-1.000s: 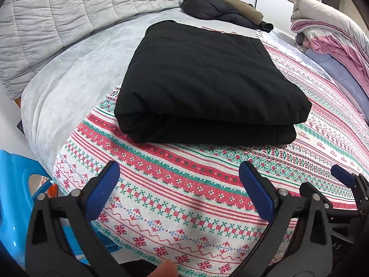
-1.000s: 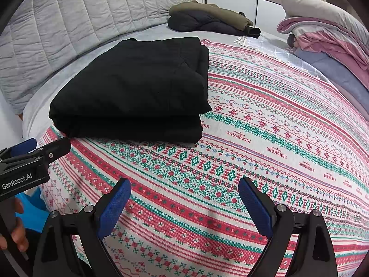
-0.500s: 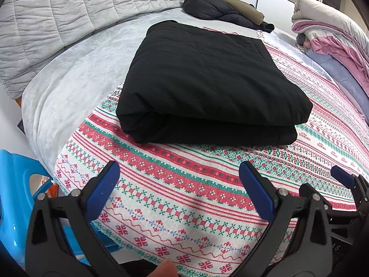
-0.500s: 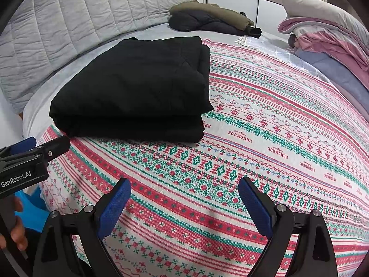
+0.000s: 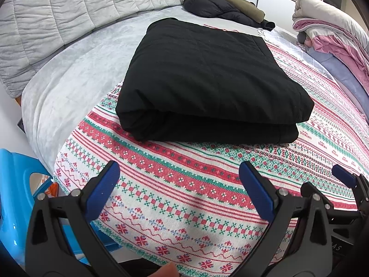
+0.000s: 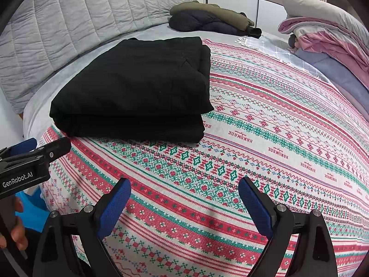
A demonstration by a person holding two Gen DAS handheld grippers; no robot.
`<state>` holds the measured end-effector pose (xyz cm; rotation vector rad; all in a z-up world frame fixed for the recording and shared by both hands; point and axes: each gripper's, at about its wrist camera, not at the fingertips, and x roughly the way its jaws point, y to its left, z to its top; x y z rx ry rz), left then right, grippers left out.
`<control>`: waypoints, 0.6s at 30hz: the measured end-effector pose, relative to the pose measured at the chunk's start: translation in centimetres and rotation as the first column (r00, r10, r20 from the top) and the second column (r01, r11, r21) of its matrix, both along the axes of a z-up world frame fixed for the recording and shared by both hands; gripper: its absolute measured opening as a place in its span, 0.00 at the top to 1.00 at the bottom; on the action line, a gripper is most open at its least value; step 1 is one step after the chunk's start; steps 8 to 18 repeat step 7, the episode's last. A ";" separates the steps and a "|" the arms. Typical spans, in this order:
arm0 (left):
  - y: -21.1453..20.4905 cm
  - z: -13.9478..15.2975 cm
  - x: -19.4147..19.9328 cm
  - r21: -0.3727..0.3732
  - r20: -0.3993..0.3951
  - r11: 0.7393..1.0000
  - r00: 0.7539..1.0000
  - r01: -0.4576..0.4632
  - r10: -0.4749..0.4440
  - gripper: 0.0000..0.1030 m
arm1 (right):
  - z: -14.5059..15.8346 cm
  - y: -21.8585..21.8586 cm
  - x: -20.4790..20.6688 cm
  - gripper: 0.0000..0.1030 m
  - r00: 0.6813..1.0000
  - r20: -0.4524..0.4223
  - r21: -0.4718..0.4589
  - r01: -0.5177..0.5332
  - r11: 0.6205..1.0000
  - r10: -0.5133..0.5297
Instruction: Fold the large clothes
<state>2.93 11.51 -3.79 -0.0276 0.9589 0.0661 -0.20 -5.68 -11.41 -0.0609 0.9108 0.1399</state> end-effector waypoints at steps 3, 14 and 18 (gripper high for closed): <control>-0.2 -0.1 0.0 0.001 -0.006 1.000 1.000 0.000 0.000 0.01 | 0.0 0.1 -0.1 0.08 1.000 0.001 0.001 -0.003 1.000 0.003; -0.4 -0.4 0.0 0.001 -0.017 1.000 1.000 0.004 -0.003 0.01 | 0.0 0.2 -0.1 0.08 1.000 0.004 0.016 -0.016 1.000 0.016; -0.4 -0.4 0.0 0.001 -0.017 1.000 1.000 0.004 -0.003 0.01 | 0.0 0.2 -0.1 0.08 1.000 0.004 0.016 -0.016 1.000 0.016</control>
